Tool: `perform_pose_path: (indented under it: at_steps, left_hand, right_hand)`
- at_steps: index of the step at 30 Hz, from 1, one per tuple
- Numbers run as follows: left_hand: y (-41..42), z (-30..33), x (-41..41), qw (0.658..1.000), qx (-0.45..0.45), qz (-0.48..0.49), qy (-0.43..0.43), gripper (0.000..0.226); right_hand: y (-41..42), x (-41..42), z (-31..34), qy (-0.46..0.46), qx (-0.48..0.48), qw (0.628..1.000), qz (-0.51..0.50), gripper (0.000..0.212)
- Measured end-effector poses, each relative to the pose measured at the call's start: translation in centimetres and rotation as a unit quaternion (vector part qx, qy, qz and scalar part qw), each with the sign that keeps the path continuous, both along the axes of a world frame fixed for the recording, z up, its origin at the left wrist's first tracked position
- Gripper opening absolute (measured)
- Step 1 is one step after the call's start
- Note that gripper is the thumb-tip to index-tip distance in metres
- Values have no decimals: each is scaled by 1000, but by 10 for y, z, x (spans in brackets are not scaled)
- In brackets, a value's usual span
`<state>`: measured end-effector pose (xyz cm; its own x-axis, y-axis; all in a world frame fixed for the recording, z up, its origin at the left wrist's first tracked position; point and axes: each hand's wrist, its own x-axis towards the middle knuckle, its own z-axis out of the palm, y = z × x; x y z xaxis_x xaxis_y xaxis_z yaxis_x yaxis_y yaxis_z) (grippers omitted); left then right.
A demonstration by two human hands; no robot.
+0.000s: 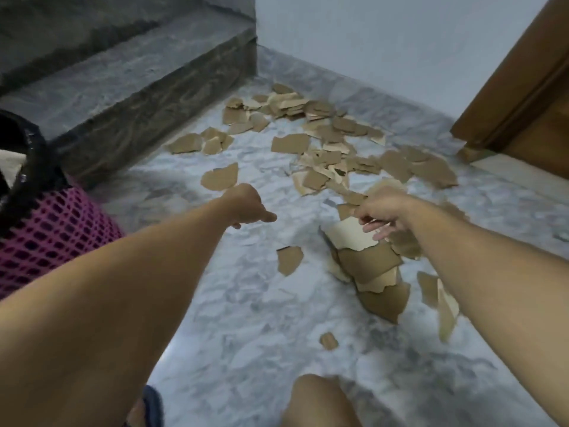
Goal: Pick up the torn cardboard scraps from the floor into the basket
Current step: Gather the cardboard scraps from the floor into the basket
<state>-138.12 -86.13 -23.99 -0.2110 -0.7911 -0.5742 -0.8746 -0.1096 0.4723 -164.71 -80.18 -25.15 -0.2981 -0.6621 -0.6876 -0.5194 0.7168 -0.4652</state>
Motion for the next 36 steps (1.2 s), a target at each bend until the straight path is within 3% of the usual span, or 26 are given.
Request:
perform_pose_path:
  at_steps: [5, 8, 11, 14, 16, 18, 20, 22, 24, 26, 30, 32, 35, 36]
  left_hand:
    - [1, -54, -67, 997, 41, -65, -9, 44]
    - [7, -85, -102, 995, 18, -98, -15, 68]
    - [13, -115, -136, 990, -17, -135, -26, 80]
    - [18, -138, -166, 986, -41, -151, -59, 83]
    - [20, -151, -185, 987, -47, -133, -78, 84]
    - [23, -157, -200, 995, -14, -56, -80, 88]
    - [25, -160, -211, 995, 9, 1, -98, 94]
    - [24, -166, -217, 990, 3, -2, -141, 99]
    - [22, -171, -219, 984, -15, -26, -177, 104]
    - [19, -175, -219, 982, -22, -33, -183, 106]
    - [16, -178, -220, 995, 10, -25, -92, 102]
    - [15, -178, -218, 999, 26, -6, -26, 95]
    - [12, -178, -213, 999, 31, 4, 8, 84]
    - [10, -178, -210, 999, 41, 7, 18, 82]
  right_hand:
    - [35, -57, -46, 24, 81, 995, -44, 11]
    - [51, -82, -67, 66, 17, 994, -87, 48]
    - [65, -102, -88, 112, 29, 984, -134, 47]
    - [79, -122, -111, 152, 52, 971, -175, 61]
    - [84, -127, -122, 94, 19, 963, -253, 51]
    - [82, -130, -133, -31, 12, 938, -346, 41]
    - [75, -130, -141, -87, 11, 920, -383, 36]
    - [63, -130, -151, -21, -10, 921, -390, 51]
    - [52, -130, -157, 108, -15, 924, -367, 81]
    - [42, -125, -153, 156, -13, 922, -353, 100]
    - [24, -117, -156, 86, -33, 932, -351, 81]
    - [15, -119, -161, 31, -29, 928, -371, 91]
    - [11, -147, -214, -54, -11, 933, -355, 126]
    - [12, -154, -226, -76, -17, 928, -365, 126]
